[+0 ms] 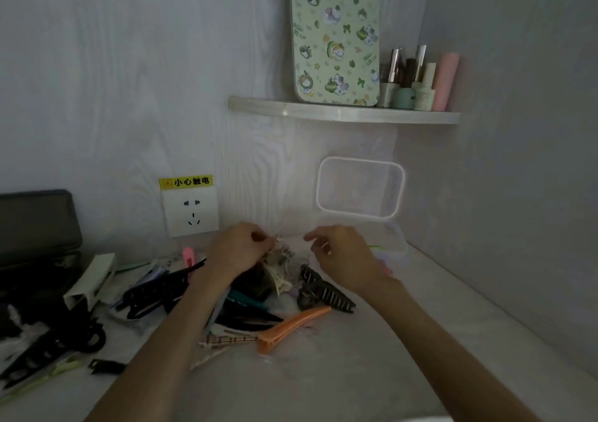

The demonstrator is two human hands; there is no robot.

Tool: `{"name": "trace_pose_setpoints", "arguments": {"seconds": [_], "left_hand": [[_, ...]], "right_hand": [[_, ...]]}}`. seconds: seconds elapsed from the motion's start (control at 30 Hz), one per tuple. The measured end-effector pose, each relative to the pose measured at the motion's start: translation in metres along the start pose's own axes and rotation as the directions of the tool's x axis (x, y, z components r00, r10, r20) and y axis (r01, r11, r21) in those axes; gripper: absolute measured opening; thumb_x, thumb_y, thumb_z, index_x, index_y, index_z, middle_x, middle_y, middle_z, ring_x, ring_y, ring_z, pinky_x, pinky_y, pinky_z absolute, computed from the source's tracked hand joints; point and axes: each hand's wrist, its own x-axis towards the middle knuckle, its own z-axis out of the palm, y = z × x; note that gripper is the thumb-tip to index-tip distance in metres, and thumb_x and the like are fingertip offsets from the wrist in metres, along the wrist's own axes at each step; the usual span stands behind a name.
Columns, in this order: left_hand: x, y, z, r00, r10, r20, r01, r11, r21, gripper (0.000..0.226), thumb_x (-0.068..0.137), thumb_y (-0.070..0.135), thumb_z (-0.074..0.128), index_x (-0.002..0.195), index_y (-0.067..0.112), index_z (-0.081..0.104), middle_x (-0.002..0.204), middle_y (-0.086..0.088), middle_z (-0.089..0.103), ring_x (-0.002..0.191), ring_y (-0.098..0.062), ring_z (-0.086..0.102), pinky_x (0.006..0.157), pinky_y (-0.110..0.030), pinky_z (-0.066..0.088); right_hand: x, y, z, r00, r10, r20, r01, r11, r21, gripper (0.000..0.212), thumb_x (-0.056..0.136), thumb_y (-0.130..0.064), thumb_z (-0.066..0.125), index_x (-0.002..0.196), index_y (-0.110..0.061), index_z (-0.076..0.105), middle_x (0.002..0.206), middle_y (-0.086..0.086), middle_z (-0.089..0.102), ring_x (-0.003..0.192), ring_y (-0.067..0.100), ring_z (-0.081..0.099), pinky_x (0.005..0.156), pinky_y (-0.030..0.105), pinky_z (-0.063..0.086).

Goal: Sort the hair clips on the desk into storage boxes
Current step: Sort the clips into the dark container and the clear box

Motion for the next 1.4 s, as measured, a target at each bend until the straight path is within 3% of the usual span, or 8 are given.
{"name": "trace_pose_setpoints", "arguments": {"seconds": [0.17, 0.37, 0.6, 0.83, 0.97, 1.17, 1.3, 1.4], "left_hand": [[0.022, -0.011, -0.040, 0.955, -0.213, 0.206, 0.199, 0.976, 0.086, 0.040, 0.076, 0.041, 0.069, 0.100, 0.009, 0.069, 0.103, -0.009, 0.067, 0.094, -0.024, 0.062, 0.086, -0.033, 0.050], [0.033, -0.010, -0.058, 0.930, -0.190, 0.315, 0.156, 0.979, 0.130, 0.029, 0.078, 0.014, 0.072, 0.108, 0.012, 0.071, 0.109, -0.001, 0.065, 0.104, -0.019, 0.059, 0.097, -0.033, 0.049], [0.029, -0.011, -0.058, 0.895, -0.216, 0.390, 0.158, 0.972, 0.175, 0.028, 0.082, 0.019, 0.069, 0.109, 0.011, 0.070, 0.103, -0.005, 0.070, 0.095, -0.017, 0.064, 0.078, -0.027, 0.050], [0.028, -0.022, -0.071, 0.950, -0.143, 0.276, 0.162, 0.986, -0.044, 0.020, 0.087, 0.021, 0.063, 0.105, 0.015, 0.068, 0.096, -0.001, 0.066, 0.076, -0.007, 0.061, 0.059, -0.020, 0.043], [0.030, -0.024, -0.070, 0.983, 0.036, 0.181, -0.027, 0.998, -0.054, 0.021, 0.088, 0.017, 0.061, 0.108, 0.018, 0.068, 0.111, -0.002, 0.065, 0.101, -0.014, 0.061, 0.090, -0.029, 0.049], [0.030, -0.008, -0.050, 0.946, 0.203, 0.252, -0.194, 0.979, -0.063, 0.031, 0.086, 0.009, 0.063, 0.115, 0.016, 0.065, 0.116, -0.002, 0.066, 0.104, -0.013, 0.061, 0.097, -0.032, 0.049], [0.030, -0.002, -0.036, 0.970, 0.212, 0.119, -0.214, 0.977, 0.001, 0.047, 0.080, 0.014, 0.071, 0.124, 0.019, 0.056, 0.112, 0.003, 0.065, 0.099, -0.013, 0.059, 0.092, -0.035, 0.049], [0.029, -0.006, -0.025, 0.963, 0.179, 0.200, -0.209, 0.968, 0.140, 0.046, 0.078, 0.023, 0.073, 0.122, 0.022, 0.058, 0.116, 0.007, 0.064, 0.103, -0.012, 0.058, 0.093, -0.031, 0.046]], "right_hand": [[0.024, -0.017, 0.048, 0.995, 0.046, 0.091, -0.039, 0.996, -0.083, 0.026, 0.087, -0.020, 0.050, 0.107, -0.014, 0.066, 0.110, 0.009, 0.067, 0.100, 0.028, 0.062, 0.076, 0.032, 0.048], [0.048, -0.026, 0.048, 0.998, -0.006, 0.061, 0.024, 0.954, -0.297, 0.025, 0.088, -0.012, 0.053, 0.111, -0.011, 0.062, 0.111, 0.009, 0.063, 0.105, 0.026, 0.059, 0.081, 0.033, 0.045], [0.089, -0.029, 0.068, 0.786, 0.040, 0.617, 0.131, 0.964, -0.229, 0.041, 0.084, -0.015, 0.058, 0.125, -0.012, 0.056, 0.126, 0.013, 0.058, 0.108, 0.027, 0.057, 0.091, 0.036, 0.050], [0.098, -0.036, 0.052, 0.836, -0.028, 0.548, 0.249, 0.909, -0.333, 0.036, 0.077, -0.029, 0.073, 0.109, -0.015, 0.068, 0.111, 0.005, 0.067, 0.100, 0.021, 0.062, 0.077, 0.027, 0.046], [0.085, -0.031, 0.048, 0.879, -0.099, 0.467, 0.242, 0.936, -0.256, 0.025, 0.083, -0.023, 0.066, 0.106, -0.016, 0.065, 0.113, 0.005, 0.065, 0.101, 0.022, 0.060, 0.078, 0.025, 0.043], [0.060, -0.025, 0.030, 0.961, -0.278, -0.004, 0.271, 0.939, -0.213, 0.022, 0.086, -0.025, 0.062, 0.106, -0.026, 0.070, 0.096, -0.001, 0.074, 0.087, 0.017, 0.066, 0.069, 0.022, 0.037], [0.043, -0.003, 0.006, 0.954, -0.153, -0.259, 0.110, 0.979, -0.172, 0.021, 0.087, -0.019, 0.062, 0.103, -0.028, 0.072, 0.093, 0.000, 0.075, 0.084, 0.020, 0.067, 0.070, 0.026, 0.045], [0.036, 0.024, -0.012, 0.943, -0.011, -0.334, -0.016, 0.997, -0.076, 0.022, 0.086, -0.015, 0.063, 0.103, -0.026, 0.073, 0.090, 0.001, 0.075, 0.083, 0.019, 0.068, 0.071, 0.028, 0.049]]}}
